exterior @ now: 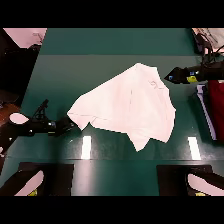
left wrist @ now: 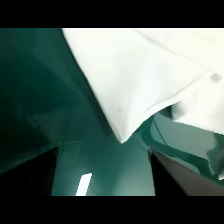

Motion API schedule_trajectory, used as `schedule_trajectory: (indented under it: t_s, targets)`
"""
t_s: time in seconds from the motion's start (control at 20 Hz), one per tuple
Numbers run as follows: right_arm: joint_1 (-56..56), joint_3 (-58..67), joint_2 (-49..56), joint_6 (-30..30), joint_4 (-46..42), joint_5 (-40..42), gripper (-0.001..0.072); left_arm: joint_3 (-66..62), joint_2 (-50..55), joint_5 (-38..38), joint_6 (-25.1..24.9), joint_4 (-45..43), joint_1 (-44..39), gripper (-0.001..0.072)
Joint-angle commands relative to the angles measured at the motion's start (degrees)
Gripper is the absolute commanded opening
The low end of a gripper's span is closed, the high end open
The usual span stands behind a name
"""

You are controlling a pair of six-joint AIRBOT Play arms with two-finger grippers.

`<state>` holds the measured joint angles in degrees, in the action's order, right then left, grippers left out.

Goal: Fold the shirts.

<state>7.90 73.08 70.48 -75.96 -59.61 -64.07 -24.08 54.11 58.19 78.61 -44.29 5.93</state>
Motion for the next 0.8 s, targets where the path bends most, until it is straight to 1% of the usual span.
schedule_trajectory:
  t_s: [0.0,0.05,0.15,0.25,0.3,0.5,0.55,0.65,0.7,0.75]
  targets:
    - [-0.02,-0.63,-0.68,-0.04,0.11,0.74,0.0408,0.76,-0.11,-8.83,3.08,1.25,-7.26,0.0655]
    - [-0.02,-0.63,-0.68,-0.04,0.11,0.50,0.0408,0.76,-0.11,-11.02,4.87,1.42,-9.22,0.0655]
    - [-0.02,-0.63,-0.68,-0.04,0.11,0.46,0.0408,0.76,-0.07,-14.05,6.29,1.46,-12.24,0.0655]
    - [-0.02,-0.63,-0.68,-0.04,0.11,0.48,0.0408,0.76,-0.07,-16.00,7.58,1.70,-13.57,0.0655]
    - [-0.02,-0.63,-0.68,-0.04,0.11,0.46,0.0408,0.74,-0.07,-16.50,8.59,1.75,-13.57,0.0655]
    - [-0.02,-0.63,-0.68,-0.09,0.17,0.44,0.0408,0.76,-0.07,-16.87,8.68,1.95,-13.57,0.0655]
    - [-0.02,-0.63,-0.68,-0.09,0.17,0.46,0.0408,0.76,-0.07,-16.85,9.60,1.99,-13.57,0.0654]
    - [-0.02,-0.63,-0.68,-0.11,0.15,0.46,0.0408,0.76,-0.07,-16.87,9.90,2.69,-13.57,0.0654]
    - [-0.02,-0.63,-0.68,-0.09,0.15,0.50,0.0408,0.76,-0.07,-16.87,9.90,2.78,-13.57,0.0594]
    - [-0.02,-0.63,-0.68,-0.11,0.15,0.50,0.0408,0.76,-0.07,-16.87,9.40,2.75,-13.57,0.0436]
